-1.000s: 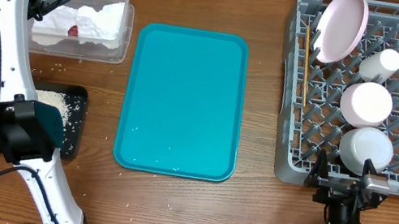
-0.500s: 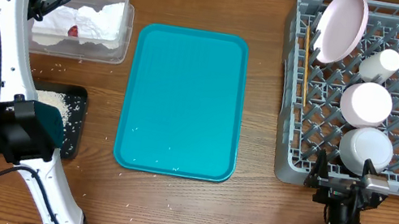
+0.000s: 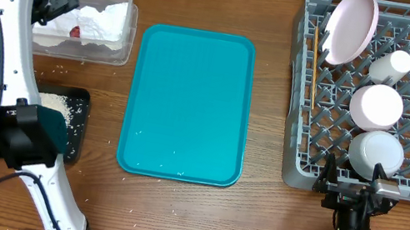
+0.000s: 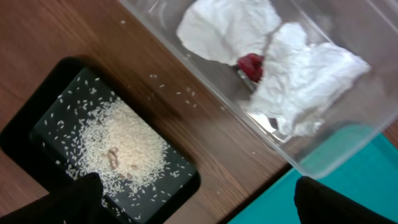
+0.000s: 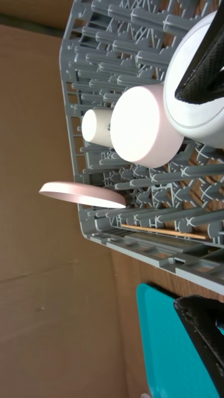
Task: Sort waste into correct bins and load items into the dishwasher
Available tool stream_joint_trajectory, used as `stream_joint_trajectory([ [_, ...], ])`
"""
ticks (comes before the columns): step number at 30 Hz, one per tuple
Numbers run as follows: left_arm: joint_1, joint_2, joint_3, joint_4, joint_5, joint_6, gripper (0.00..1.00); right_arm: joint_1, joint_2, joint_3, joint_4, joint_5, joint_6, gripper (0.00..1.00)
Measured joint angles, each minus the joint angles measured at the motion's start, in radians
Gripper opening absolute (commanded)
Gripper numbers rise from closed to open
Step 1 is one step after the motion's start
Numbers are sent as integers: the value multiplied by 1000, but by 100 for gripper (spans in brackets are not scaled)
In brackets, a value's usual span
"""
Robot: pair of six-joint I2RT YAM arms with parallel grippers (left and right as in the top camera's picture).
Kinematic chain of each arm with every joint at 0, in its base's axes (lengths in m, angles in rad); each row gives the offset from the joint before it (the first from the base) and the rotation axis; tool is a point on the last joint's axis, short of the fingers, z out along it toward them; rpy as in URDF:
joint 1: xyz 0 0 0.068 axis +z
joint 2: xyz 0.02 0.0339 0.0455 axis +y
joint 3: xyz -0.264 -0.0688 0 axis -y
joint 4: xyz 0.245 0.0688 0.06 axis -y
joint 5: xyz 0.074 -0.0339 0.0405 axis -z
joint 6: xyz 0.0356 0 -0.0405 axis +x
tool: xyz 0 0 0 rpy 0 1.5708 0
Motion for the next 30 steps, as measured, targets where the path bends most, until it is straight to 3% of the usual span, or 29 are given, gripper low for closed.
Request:
stream_joint_trajectory([
  [8, -131, -361, -409, 322, -44, 124, 100, 0, 0, 0, 0, 0, 0, 100],
  [17, -121, -774, -1032, 537, -70, 183, 100, 0, 0, 0, -1, 0, 0, 100],
  [24, -121, -1092, -1519, 875, -58, 212, 100, 0, 0, 0, 0, -1, 0, 100],
  [30, -121, -1375, -1820, 1082, -34, 222, 100, 0, 0, 0, 0, 0, 0, 100],
])
